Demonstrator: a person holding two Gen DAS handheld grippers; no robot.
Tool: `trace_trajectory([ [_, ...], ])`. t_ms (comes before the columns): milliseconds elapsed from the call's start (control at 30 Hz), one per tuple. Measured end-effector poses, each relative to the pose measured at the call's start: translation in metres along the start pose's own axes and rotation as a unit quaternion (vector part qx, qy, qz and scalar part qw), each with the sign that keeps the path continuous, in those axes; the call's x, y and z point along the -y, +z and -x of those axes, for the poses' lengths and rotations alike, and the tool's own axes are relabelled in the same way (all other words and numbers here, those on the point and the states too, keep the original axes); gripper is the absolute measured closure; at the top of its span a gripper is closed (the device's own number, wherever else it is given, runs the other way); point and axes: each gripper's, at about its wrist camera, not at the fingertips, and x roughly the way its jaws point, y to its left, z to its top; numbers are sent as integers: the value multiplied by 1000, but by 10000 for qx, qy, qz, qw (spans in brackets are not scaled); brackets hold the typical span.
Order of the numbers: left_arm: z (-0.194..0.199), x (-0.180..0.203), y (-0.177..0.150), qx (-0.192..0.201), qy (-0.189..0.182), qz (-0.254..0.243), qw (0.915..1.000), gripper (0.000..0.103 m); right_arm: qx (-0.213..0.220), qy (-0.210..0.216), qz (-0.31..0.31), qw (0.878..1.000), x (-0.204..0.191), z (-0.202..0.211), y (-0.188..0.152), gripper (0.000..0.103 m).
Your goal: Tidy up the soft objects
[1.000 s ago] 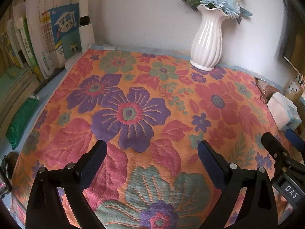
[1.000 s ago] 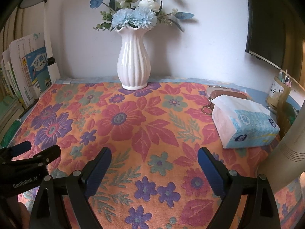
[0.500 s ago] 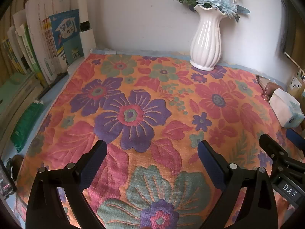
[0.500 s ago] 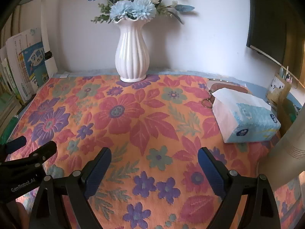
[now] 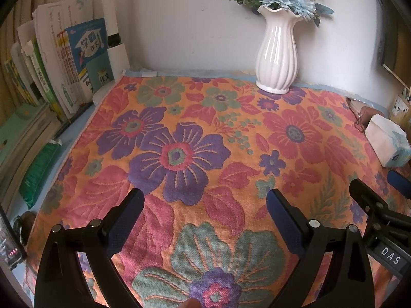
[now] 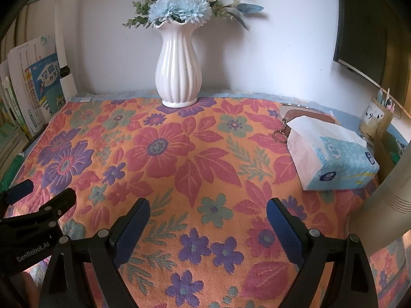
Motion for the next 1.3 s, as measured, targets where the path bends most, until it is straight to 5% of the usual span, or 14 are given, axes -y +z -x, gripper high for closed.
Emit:
trace_trajectory([
  [1300,-3,-2,-1,-35,-16,55,10000,7,-151,-15,-25,9999,1,-6,-1,12],
])
